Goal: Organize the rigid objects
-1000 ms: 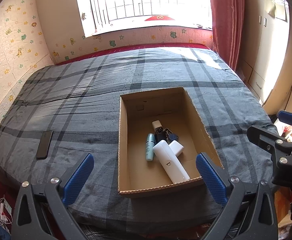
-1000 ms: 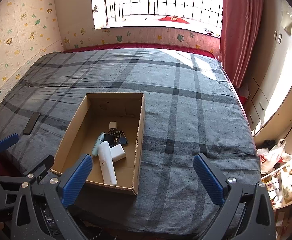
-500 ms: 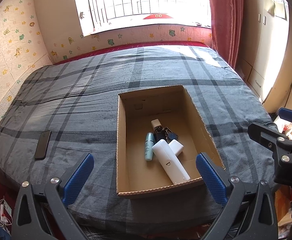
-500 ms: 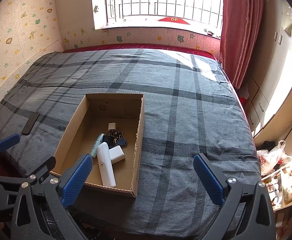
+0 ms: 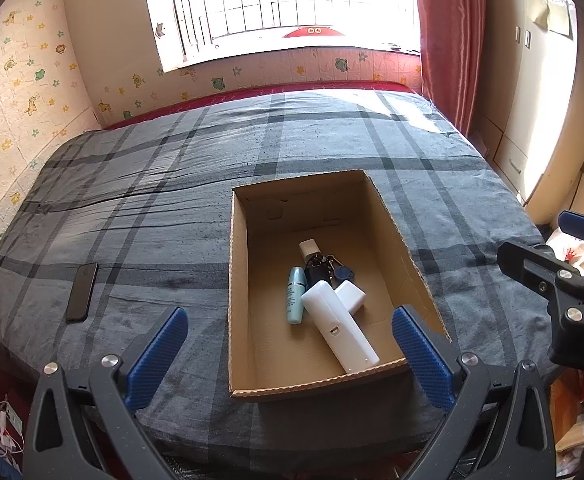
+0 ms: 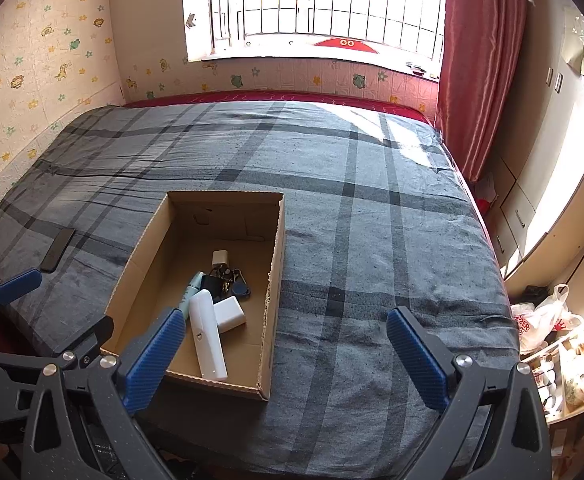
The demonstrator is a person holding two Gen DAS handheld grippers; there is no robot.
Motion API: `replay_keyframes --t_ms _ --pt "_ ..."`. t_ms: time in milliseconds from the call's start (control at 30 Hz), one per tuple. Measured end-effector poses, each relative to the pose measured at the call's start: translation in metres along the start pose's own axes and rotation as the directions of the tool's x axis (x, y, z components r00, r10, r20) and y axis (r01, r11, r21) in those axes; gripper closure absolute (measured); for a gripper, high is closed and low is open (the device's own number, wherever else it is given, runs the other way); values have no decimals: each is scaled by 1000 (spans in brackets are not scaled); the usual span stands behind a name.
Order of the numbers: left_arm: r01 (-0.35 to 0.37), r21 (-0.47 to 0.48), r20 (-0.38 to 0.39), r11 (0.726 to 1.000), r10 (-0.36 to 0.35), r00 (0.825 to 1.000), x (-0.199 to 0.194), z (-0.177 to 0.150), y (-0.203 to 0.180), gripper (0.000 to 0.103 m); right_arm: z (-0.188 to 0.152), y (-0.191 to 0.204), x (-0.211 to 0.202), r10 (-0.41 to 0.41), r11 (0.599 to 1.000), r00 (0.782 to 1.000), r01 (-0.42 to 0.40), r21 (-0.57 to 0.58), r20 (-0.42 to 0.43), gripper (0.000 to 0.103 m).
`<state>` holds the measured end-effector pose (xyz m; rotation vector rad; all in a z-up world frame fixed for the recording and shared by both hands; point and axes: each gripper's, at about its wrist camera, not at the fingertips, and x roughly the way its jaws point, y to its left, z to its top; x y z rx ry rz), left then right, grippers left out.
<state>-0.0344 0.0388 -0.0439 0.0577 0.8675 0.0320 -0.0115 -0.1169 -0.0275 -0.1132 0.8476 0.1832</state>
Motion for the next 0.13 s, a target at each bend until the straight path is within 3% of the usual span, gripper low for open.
replay_keyframes --t_ms 133 --pt "0 6 -3 1000 0 1000 5 1 0 0 1 -2 5 -5 1000 1000 5 2 -6 0"
